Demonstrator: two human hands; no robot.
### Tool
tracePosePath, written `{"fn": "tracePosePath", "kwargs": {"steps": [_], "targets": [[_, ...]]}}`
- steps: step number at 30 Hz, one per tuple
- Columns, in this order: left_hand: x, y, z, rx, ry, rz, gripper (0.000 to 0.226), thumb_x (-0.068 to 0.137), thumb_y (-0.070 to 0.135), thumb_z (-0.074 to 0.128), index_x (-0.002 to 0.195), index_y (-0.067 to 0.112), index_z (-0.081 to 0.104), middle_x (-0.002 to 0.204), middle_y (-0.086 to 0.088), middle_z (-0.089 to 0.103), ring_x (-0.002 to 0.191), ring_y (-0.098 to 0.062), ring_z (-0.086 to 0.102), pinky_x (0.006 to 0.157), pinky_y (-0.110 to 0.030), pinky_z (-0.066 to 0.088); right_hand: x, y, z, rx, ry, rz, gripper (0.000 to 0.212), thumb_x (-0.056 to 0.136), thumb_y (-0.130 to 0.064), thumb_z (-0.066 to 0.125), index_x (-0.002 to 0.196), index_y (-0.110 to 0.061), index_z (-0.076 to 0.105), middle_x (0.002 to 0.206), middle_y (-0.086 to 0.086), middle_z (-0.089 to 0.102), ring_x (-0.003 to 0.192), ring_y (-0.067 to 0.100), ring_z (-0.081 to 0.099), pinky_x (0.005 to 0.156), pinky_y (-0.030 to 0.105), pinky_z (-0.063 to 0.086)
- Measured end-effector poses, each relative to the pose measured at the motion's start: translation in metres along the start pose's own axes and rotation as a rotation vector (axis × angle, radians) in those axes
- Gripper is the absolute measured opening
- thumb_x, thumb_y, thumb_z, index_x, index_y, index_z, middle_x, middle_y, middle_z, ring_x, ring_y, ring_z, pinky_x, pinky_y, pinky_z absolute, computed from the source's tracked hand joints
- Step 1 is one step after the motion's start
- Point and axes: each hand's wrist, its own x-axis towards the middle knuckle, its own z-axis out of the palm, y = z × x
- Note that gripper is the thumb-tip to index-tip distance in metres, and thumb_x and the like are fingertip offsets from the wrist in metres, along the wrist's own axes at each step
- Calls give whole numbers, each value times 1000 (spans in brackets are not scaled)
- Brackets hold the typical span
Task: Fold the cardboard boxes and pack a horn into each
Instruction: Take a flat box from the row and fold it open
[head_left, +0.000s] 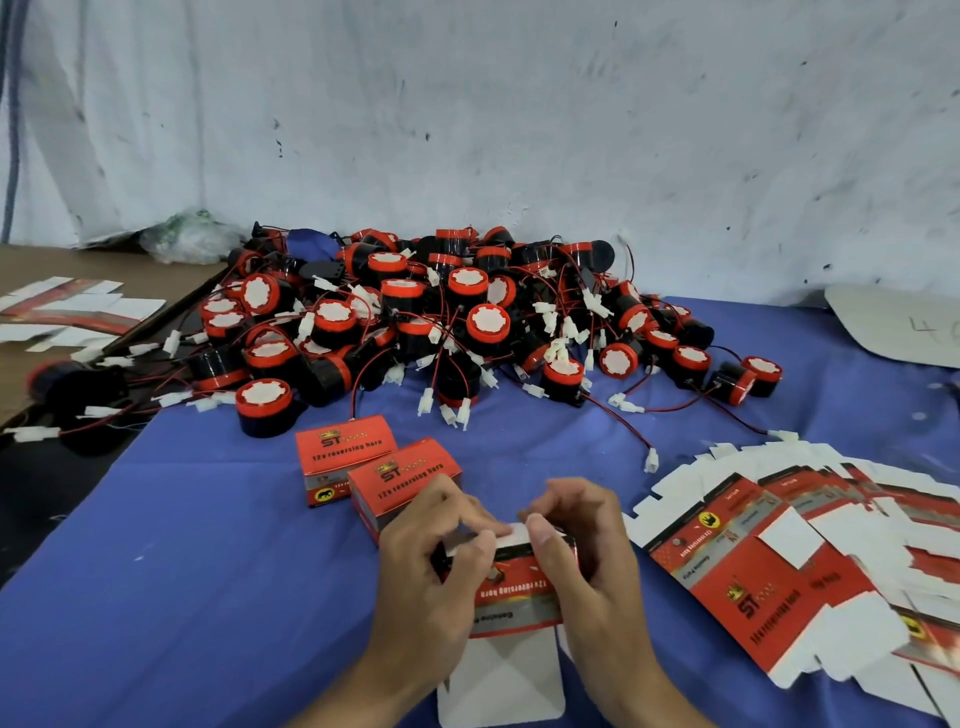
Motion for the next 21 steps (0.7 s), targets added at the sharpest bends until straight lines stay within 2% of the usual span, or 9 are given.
{"fn": "tracePosePath", "kwargs": {"steps": [2, 4, 6, 8, 11, 14, 17, 19, 21], "targets": [[-1, 0, 1, 56, 15, 11, 27, 81, 31, 51, 62, 14, 57, 67, 1, 55, 64, -19, 58, 59, -43, 48, 0, -1, 0, -78, -19, -26, 32, 77, -47, 57, 84, -17, 65, 91, -5, 66, 83, 13, 65, 68, 20, 51], [-3, -1, 2, 125, 28, 47, 31, 82, 31, 52, 58, 12, 56, 63, 5, 52, 58, -14, 54, 55, -38, 48, -1, -2, 1, -94, -42, -47, 32, 81, -45, 54, 76, -15, 66, 82, -2, 68, 74, 14, 66, 64, 20, 51], [-5, 0, 4, 171, 25, 81, 33, 83, 30, 52, 57, 11, 56, 59, 8, 50, 54, -10, 51, 51, -30, 45, -2, -1, 1, -126, -35, -86, 35, 84, -43, 53, 69, -12, 62, 69, -2, 65, 64, 15, 61, 60, 23, 49], [-7, 1, 4, 170, -11, 87, 32, 84, 31, 54, 61, 8, 59, 60, 8, 51, 55, -10, 52, 51, -31, 44, -2, -1, 0, -165, -21, -125, 40, 86, -43, 52, 65, -9, 58, 63, -3, 61, 57, 13, 55, 56, 21, 45], [-4, 3, 1, 185, -155, 60, 19, 81, 37, 59, 83, 18, 63, 87, 9, 57, 82, -8, 58, 71, -21, 47, 6, -6, -4, -201, 25, -198, 26, 86, -37, 54, 67, -21, 59, 70, -7, 63, 62, 11, 58, 59, 16, 45], [1, 1, -1, 259, -278, -50, 39, 81, 53, 55, 107, 28, 66, 111, 16, 61, 107, 0, 57, 89, -21, 47, 20, -10, -11, -264, 196, -240, 16, 87, -33, 57, 80, -18, 57, 88, -5, 60, 75, 2, 57, 65, 8, 41], [6, 0, 0, 236, -82, -86, 36, 87, 52, 52, 119, 37, 58, 125, 22, 54, 118, 9, 48, 100, -21, 41, 22, -11, -20, -401, 343, -332, 23, 90, -34, 49, 73, -19, 51, 78, -5, 53, 74, 2, 50, 68, 9, 36], [5, -3, 1, 177, -3, -131, 41, 92, 43, 45, 132, 42, 41, 140, 22, 36, 130, 12, 32, 109, -22, 34, 17, -12, -16, -377, 223, -234, 30, 87, -45, 48, 72, -22, 59, 71, -9, 63, 69, 2, 58, 63, 11, 41], [-5, -6, 5, 17, -189, -243, 54, 93, 42, 40, 144, 41, 21, 152, 23, 19, 138, 10, 20, 114, -27, 29, 11, -12, -7, -314, 27, -70, 22, 80, -51, 58, 82, -31, 66, 77, -17, 69, 71, 1, 65, 64, 12, 47]]}}
